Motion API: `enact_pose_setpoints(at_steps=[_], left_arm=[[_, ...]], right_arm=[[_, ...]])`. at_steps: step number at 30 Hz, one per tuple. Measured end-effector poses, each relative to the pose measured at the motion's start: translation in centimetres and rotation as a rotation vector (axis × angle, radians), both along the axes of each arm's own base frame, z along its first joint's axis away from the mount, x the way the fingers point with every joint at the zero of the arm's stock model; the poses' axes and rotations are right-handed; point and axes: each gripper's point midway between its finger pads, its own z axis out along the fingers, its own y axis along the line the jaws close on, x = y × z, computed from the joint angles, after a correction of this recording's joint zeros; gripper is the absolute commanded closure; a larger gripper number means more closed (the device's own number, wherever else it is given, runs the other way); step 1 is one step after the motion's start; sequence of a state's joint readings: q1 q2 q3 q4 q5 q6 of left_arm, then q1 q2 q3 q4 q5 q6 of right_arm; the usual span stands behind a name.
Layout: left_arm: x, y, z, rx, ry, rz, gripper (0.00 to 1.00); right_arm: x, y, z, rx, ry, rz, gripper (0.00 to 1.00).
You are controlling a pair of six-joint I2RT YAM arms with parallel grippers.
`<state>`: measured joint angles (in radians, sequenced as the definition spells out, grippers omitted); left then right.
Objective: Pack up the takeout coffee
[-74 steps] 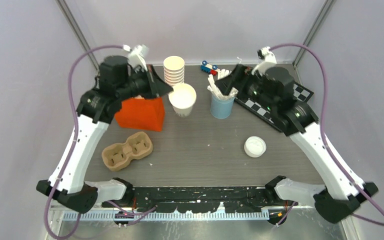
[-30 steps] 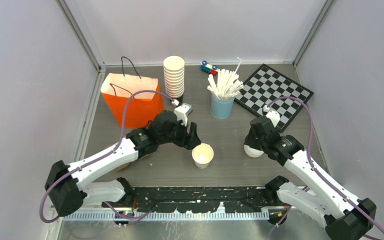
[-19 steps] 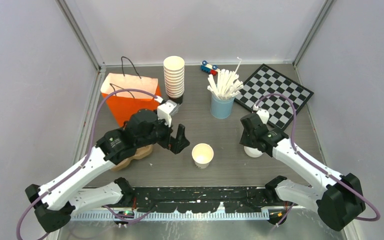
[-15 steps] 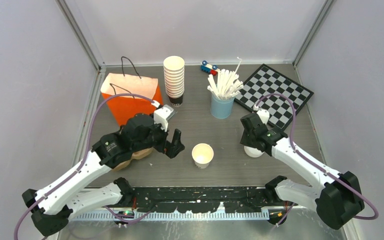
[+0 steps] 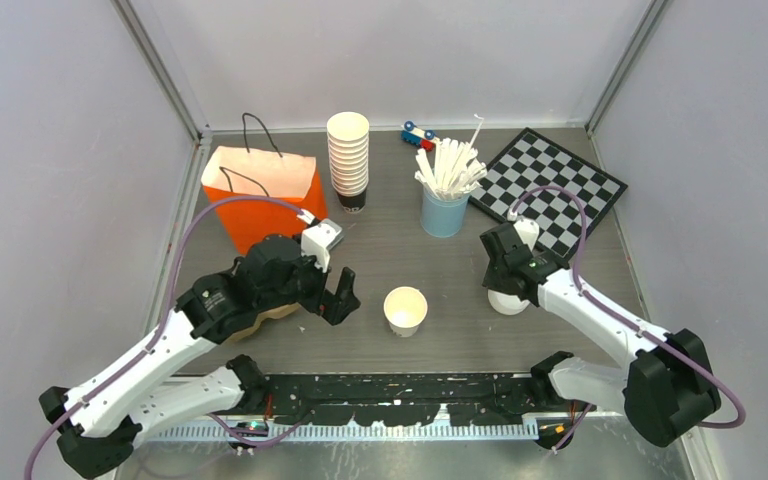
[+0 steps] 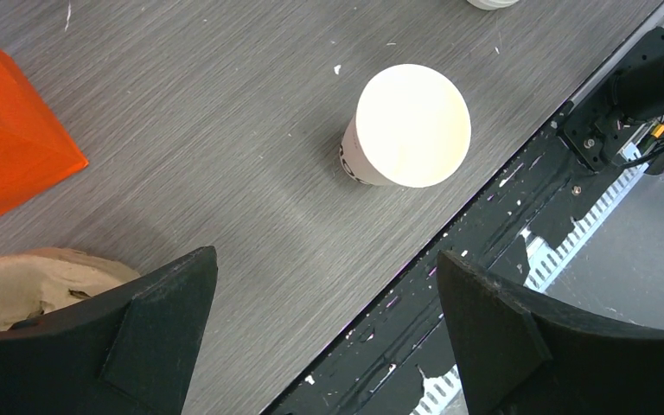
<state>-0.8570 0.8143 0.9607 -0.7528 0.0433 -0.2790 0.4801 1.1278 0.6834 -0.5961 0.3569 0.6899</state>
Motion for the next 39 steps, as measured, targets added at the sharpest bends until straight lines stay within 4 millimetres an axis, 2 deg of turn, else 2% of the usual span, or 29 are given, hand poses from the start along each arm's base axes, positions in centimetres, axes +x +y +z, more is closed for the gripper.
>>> enact_pose_setpoints(at_steps=[12, 23, 25, 28, 30, 35, 39], left_arm=[[-0.1, 0.8, 0.9, -0.028, -0.043, 0.021, 0.00], [0.0, 1.0, 0.9, -0.021, -0.049, 0.033, 0.00], [0.1, 1.1, 0.8, -0.019, -0.052, 0.037, 0.00], [0.2, 1.2, 0.8, -0.017, -0.055, 0.041, 0.00], [0.2, 1.2, 0.8, -0.017, -0.057, 0.042, 0.00], [0.2, 1.2, 0.8, -0.016, -0.058, 0.043, 0.00], [0.2, 1.2, 0.8, -0.016, -0.058, 0.043, 0.00]], right_arm=[[0.1, -0.3, -0.5, -0.005, 0.005, -0.007, 0.80], [0.2, -0.2, -0.6, -0.007, 0.001, 0.000, 0.99], [0.2, -0.2, -0.6, -0.007, 0.001, 0.001, 0.99], [0.2, -0.2, -0.5, -0.007, 0.000, 0.001, 0.87], [0.2, -0.2, -0.5, -0.007, 0.000, -0.001, 0.82], [0.2, -0.3, -0.5, -0.007, 0.000, -0.003, 0.79], [0.2, -0.3, -0.7, -0.008, 0.004, -0.003, 0.81]])
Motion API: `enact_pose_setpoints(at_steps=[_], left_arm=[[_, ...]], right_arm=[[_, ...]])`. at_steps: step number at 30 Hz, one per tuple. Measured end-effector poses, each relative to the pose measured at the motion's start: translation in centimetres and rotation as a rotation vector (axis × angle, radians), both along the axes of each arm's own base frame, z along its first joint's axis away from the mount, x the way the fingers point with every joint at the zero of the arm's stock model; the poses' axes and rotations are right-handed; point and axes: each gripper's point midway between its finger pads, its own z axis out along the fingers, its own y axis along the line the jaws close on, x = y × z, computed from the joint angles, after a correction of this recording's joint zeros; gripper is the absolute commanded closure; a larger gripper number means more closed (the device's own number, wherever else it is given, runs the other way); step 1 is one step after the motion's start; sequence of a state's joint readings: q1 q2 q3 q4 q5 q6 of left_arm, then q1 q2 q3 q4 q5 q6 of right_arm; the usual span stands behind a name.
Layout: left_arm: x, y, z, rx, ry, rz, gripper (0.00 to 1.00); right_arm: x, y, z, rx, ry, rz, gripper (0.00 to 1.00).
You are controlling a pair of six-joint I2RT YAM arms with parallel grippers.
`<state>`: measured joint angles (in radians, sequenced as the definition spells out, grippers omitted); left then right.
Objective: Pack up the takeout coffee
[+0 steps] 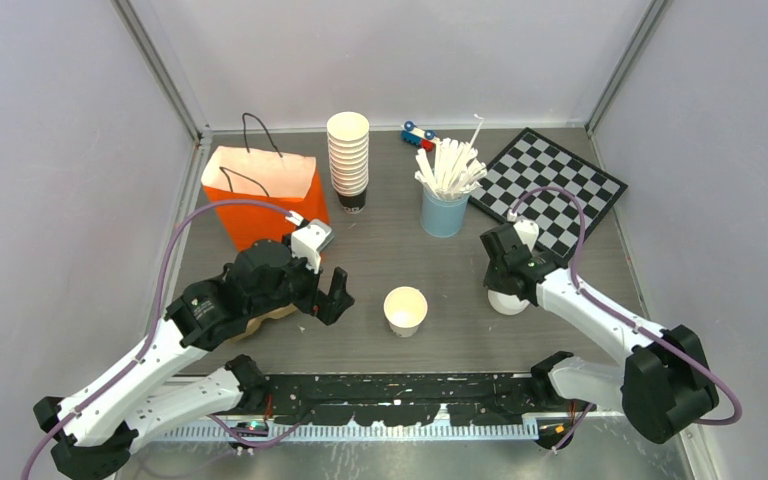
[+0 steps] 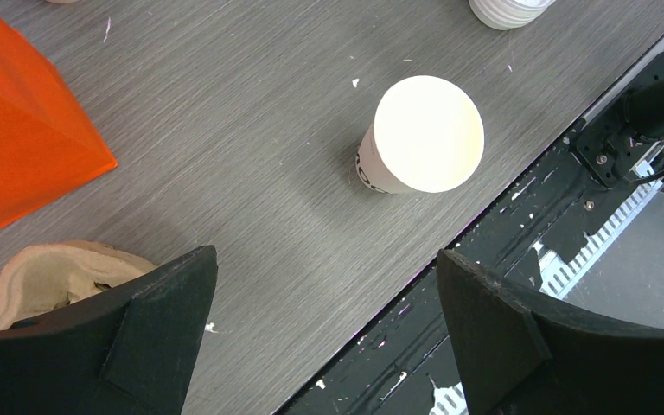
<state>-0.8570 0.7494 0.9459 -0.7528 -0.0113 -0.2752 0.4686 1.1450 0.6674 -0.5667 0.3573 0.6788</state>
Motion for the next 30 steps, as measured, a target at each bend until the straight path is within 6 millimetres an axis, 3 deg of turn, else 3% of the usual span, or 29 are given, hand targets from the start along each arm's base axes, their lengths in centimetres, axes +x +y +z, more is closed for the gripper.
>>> enact_pose_setpoints(at_steps=[4, 11, 17, 27, 30], left_arm=[[0.0, 0.0, 0.0, 0.000, 0.000, 0.000, 0.00], [0.0, 0.0, 0.0, 0.002, -0.002, -0.002, 0.00], [0.0, 0.0, 0.0, 0.003, -0.003, -0.001, 0.00], [0.7, 0.6, 0.0, 0.020, -0.023, 0.042, 0.00], [0.8, 0.7, 0.0, 0.022, -0.025, 0.046, 0.00]], right_arm=[[0.1, 0.0, -0.3, -0.004, 0.009, 0.000, 0.83], [0.2, 0.1, -0.4, -0.007, 0.008, 0.006, 0.99], [-0.2, -0.2, -0.2, -0.015, 0.015, 0.012, 1.00], [-0.2, -0.2, 2.0, 0.005, -0.029, 0.014, 1.00], [-0.3, -0.3, 2.2, 0.006, -0.031, 0.014, 0.90]])
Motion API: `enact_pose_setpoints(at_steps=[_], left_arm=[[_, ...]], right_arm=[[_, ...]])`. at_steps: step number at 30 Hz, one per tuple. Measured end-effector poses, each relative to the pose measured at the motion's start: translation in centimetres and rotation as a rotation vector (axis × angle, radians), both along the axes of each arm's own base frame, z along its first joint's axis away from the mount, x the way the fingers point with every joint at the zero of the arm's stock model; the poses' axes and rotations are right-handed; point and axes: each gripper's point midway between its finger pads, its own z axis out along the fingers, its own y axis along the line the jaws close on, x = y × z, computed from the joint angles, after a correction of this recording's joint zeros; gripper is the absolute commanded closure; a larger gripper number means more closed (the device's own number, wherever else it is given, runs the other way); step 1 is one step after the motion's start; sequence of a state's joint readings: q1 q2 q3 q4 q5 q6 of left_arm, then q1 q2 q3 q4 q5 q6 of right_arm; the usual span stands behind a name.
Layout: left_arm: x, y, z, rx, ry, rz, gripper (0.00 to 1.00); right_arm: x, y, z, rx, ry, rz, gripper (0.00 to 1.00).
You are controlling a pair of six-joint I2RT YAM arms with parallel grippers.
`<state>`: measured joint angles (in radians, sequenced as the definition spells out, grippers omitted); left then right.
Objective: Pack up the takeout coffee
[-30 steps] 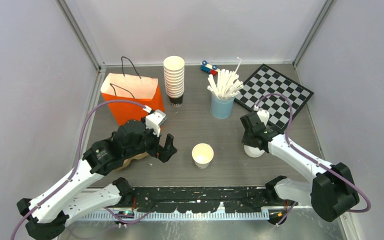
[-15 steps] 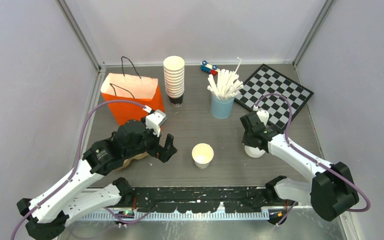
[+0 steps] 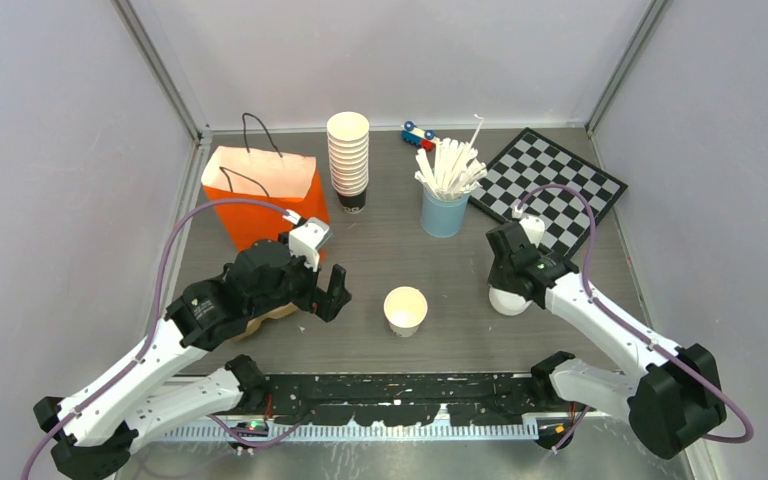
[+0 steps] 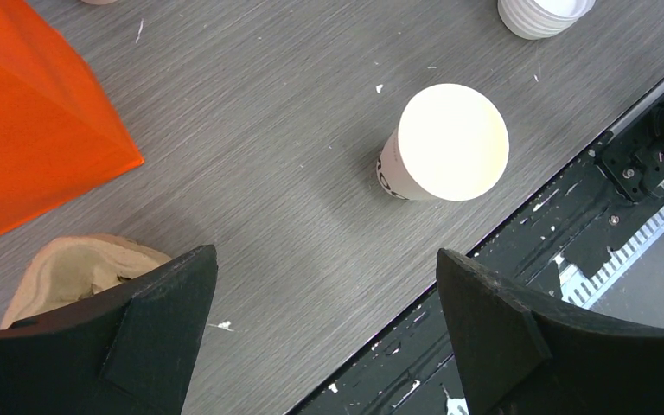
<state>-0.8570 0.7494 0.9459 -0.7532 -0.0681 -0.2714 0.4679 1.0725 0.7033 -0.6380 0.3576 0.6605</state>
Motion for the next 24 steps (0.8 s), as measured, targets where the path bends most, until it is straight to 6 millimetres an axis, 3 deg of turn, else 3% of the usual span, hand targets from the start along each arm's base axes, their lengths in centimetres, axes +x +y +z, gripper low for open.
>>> enact_pose_setpoints(at_steps=[4, 7, 13, 24], left_arm=[[-0.1, -0.1, -0.1, -0.002, 0.005, -0.008, 0.00], [-0.2, -0.2, -0.2, -0.002, 0.011, -0.016, 0.00], [-0.4, -0.3, -0.2, -0.006, 0.013, -0.023, 0.00], [-0.4, -0.2, -0.2, -0.006, 0.013, -0.023, 0.00]], right_arm=[[-0.2, -0.1, -0.2, -0.006, 0.012, -0.001, 0.78], [-0.3, -0.2, -0.5, -0.013, 0.026, -0.001, 0.75], [-0.4, -0.2, -1.7, -0.035, 0.071, 0.000, 0.74], [0.4, 0.4, -1.9, -0.018, 0.056, 0.008, 0.74]])
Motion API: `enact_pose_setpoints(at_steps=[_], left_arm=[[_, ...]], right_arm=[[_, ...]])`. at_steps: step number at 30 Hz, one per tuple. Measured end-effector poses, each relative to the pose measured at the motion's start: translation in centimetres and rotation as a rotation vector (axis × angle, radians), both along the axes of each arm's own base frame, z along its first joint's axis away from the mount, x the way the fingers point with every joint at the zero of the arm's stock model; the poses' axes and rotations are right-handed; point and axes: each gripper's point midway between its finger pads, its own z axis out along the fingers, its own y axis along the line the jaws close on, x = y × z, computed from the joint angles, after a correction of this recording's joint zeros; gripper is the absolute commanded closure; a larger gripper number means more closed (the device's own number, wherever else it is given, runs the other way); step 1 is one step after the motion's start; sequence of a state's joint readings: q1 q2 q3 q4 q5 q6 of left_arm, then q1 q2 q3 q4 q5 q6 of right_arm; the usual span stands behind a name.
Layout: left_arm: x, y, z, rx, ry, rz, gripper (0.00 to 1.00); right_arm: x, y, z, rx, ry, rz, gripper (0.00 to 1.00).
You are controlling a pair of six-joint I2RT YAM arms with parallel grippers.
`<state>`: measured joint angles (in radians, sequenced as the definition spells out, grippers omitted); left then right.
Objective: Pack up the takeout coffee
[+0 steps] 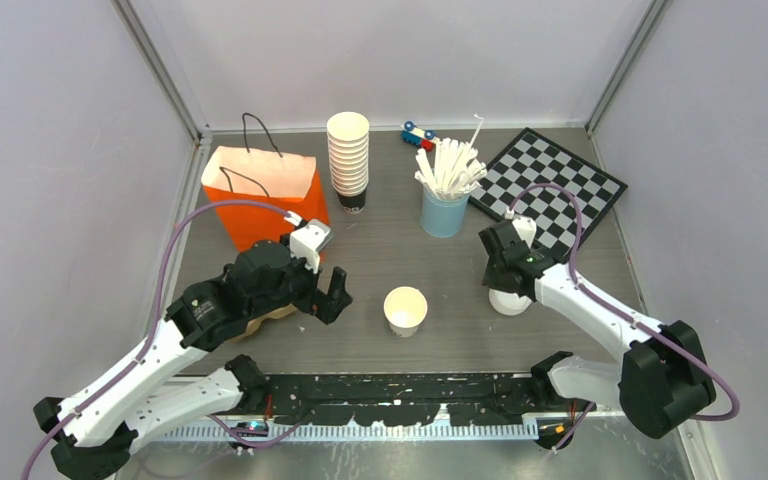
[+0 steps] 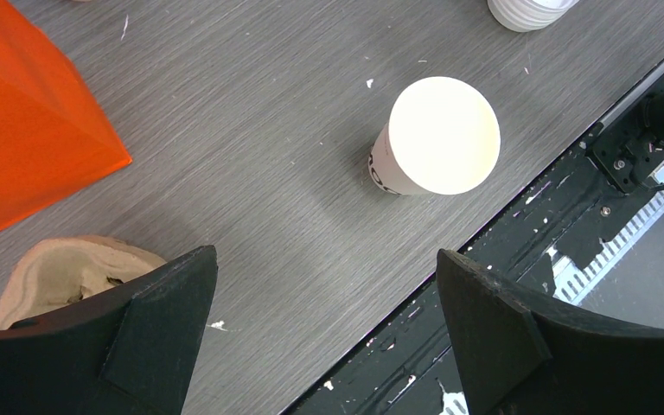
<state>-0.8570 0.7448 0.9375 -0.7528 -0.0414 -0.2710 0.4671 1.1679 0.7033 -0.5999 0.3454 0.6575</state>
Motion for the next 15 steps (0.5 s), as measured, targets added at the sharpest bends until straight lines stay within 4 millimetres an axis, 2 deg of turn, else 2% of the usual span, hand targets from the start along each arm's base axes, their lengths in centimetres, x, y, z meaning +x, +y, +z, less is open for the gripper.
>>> enact_pose_setpoints(at_steps=[5, 13, 15], left_arm=[[-0.02, 0.02, -0.09, 0.001, 0.001, 0.000, 0.00], [-0.01, 0.02, -0.10, 0.002, 0.001, 0.000, 0.00], [-0.01, 0.03, -0.10, 0.003, 0.000, -0.001, 0.00]], right_arm=[[-0.08, -0.04, -0.64, -0.012, 0.023, 0.000, 0.79], [0.09, 0.11, -0.80, -0.009, 0.024, 0.003, 0.99], [0.13, 0.13, -0.79, -0.009, 0.022, 0.004, 1.00]])
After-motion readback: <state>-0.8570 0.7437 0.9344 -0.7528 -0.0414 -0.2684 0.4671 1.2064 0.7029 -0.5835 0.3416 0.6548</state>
